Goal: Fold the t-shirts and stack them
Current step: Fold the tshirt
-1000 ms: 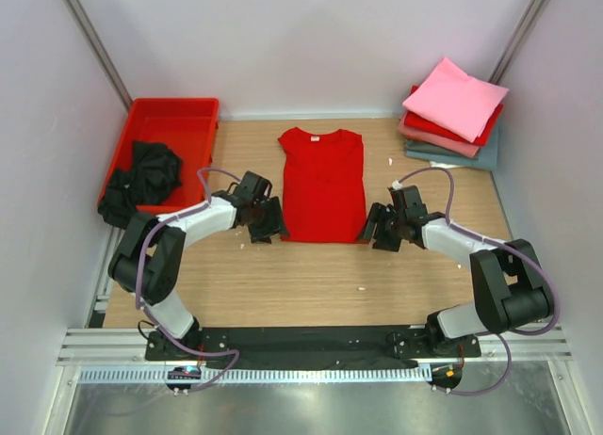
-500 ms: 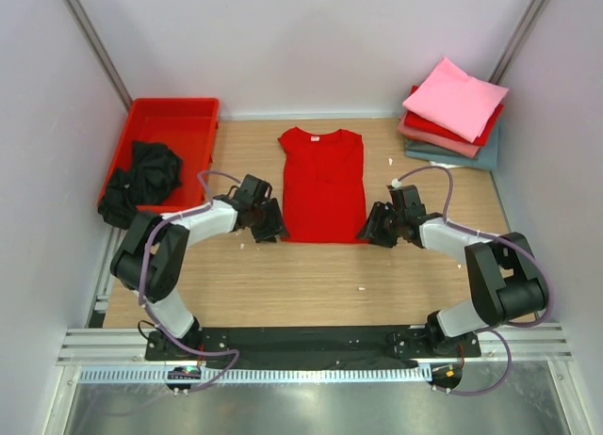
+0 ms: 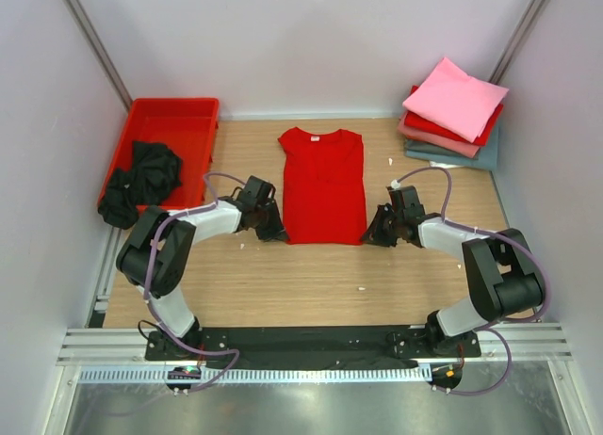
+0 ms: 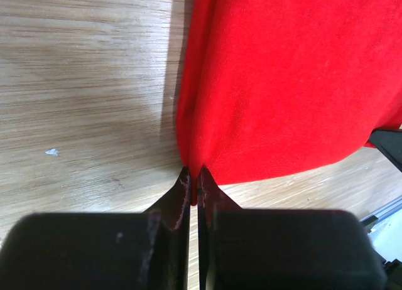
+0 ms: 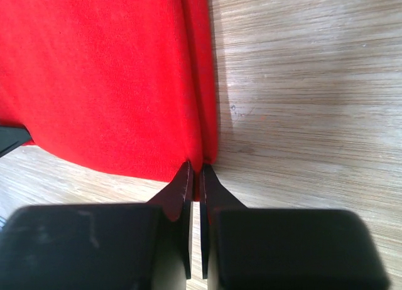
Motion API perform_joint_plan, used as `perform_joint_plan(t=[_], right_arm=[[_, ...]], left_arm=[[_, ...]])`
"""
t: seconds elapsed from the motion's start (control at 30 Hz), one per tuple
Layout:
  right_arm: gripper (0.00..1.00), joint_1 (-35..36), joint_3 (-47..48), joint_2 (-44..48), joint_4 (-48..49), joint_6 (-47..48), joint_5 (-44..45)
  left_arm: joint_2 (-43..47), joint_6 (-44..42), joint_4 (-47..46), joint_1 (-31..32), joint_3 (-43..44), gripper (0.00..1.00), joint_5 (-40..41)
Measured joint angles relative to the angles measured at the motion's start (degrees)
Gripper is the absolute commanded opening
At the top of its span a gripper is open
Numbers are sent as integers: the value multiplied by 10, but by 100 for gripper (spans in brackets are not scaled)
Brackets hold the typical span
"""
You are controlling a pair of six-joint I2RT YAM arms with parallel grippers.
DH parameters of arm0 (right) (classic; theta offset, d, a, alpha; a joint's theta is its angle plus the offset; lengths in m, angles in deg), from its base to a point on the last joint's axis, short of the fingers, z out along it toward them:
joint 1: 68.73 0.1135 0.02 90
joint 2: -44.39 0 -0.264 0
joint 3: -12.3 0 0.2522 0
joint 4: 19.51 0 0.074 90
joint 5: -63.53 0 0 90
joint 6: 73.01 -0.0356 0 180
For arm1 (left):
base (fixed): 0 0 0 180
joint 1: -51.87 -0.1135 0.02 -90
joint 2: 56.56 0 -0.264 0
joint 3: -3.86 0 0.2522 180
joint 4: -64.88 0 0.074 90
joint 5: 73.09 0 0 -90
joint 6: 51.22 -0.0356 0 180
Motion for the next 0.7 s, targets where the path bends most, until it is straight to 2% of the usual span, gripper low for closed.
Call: perform_joint_plan(t=[0.17,0.3,0.4,0.7], right_arm=[[1,0,-2,2,0,0,-2],[1,0,-19,31,-24,2,-5],[1,1,-43,99,-73,3,-6],[1,12,-71,334,-212,-23,-26]], left_arm=[[2,0,-3,1,-3,0,-1],[37,3,4,11,-32,0,1],[85,13,27,33,-58,0,9],[246,58,122,165,-70,0,70]])
